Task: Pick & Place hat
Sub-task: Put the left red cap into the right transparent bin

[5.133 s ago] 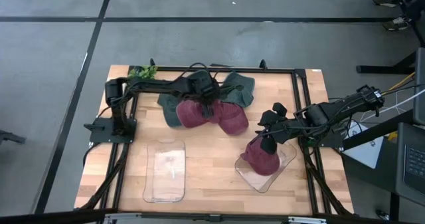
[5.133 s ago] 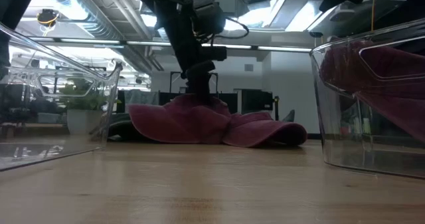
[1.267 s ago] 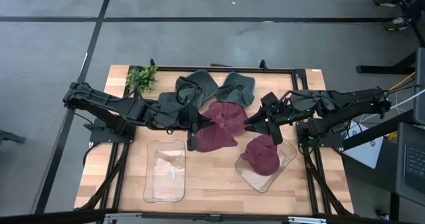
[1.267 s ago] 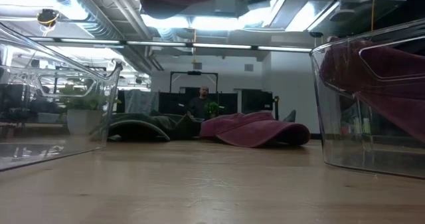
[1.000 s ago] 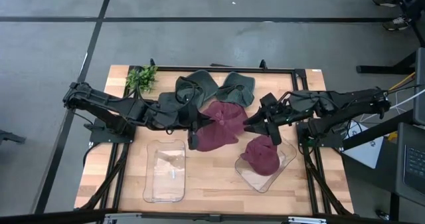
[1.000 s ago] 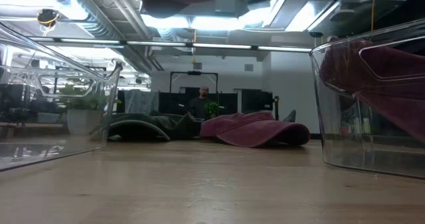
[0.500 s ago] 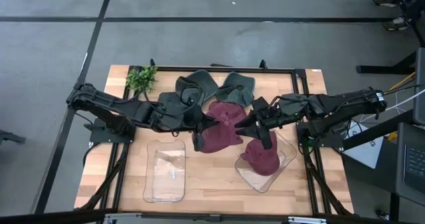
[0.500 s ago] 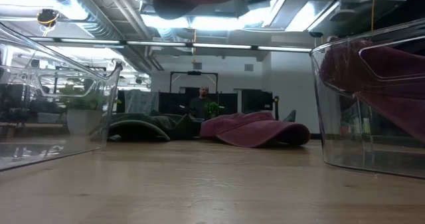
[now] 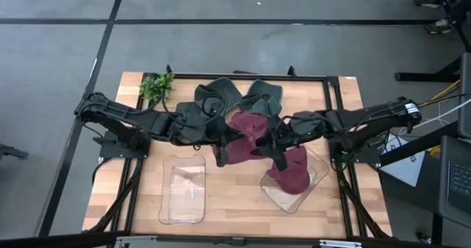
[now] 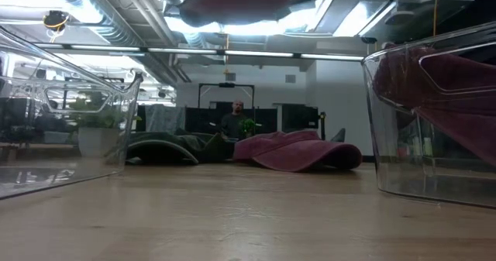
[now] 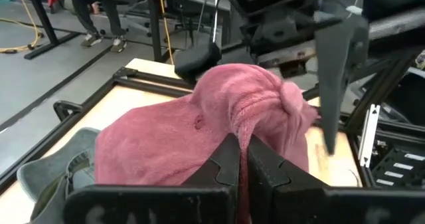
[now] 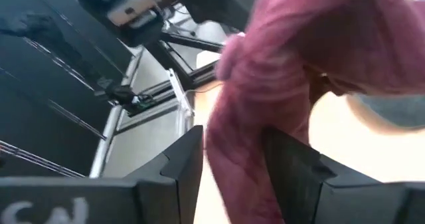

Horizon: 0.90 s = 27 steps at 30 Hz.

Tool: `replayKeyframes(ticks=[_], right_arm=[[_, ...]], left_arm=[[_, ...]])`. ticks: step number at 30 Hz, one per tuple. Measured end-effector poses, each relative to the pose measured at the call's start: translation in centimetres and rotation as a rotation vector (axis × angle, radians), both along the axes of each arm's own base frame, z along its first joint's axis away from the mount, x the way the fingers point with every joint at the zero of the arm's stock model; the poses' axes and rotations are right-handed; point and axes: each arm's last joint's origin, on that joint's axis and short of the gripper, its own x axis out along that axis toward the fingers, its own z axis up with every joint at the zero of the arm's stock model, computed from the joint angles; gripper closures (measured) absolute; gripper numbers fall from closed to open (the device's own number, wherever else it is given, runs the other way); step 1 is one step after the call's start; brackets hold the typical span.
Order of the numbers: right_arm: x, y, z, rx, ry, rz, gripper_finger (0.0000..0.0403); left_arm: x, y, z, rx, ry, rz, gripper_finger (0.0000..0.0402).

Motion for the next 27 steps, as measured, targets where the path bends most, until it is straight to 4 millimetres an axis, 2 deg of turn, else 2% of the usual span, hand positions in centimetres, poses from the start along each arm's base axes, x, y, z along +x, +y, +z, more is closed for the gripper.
replayKeyframes(ticks=[6, 16, 27], right_arm=[[0.04, -0.15, -0.07, -0.033, 0.000, -0.043, 0.0265], [-0.04, -0.17, -0.20, -0.036, 0.016, -0.043, 0.0392], [-0.33, -0.20, 0.02, -0.024, 0.014, -0.035, 0.0395]], left_arm=[[-0.06, 0.01, -0.16, -0.001, 0.018, -0.006, 0.0397], [-0.07, -0.10, -0.24, -0.007, 0.029, -0.040, 0.0394], [-0.08, -0.09, -0.23, -0.009, 0.028, -0.040, 0.0387]])
